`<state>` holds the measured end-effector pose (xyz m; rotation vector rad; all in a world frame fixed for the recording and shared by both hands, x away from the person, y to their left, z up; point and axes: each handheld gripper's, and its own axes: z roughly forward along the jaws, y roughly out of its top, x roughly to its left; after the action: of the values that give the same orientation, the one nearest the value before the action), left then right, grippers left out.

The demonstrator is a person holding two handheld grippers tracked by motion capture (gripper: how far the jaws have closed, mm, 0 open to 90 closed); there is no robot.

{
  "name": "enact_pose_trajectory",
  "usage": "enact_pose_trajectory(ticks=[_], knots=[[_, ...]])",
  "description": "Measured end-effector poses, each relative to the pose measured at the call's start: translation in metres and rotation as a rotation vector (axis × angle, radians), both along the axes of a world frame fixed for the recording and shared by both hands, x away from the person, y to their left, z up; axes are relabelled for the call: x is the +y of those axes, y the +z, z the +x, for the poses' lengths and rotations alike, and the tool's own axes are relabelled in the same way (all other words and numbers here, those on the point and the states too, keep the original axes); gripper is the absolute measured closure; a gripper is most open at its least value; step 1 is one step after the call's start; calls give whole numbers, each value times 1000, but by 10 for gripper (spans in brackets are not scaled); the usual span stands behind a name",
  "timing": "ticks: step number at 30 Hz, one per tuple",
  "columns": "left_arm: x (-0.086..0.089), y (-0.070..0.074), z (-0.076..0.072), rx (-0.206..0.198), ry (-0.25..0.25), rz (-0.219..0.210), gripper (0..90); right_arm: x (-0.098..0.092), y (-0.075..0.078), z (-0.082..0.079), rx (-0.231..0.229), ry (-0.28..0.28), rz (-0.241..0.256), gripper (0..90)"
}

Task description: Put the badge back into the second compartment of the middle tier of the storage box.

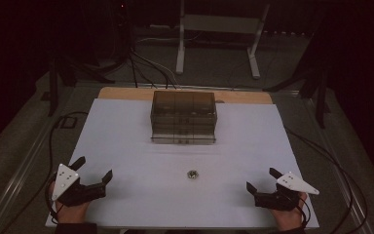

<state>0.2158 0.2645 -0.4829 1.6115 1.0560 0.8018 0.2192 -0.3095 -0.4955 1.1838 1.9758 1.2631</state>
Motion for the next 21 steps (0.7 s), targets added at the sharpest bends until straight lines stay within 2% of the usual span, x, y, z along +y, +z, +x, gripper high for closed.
enact_pose_trajectory(ticks=[21], knots=[[-2, -3, 2, 4, 10, 3, 3, 3, -1, 2, 16, 4, -2, 0]])
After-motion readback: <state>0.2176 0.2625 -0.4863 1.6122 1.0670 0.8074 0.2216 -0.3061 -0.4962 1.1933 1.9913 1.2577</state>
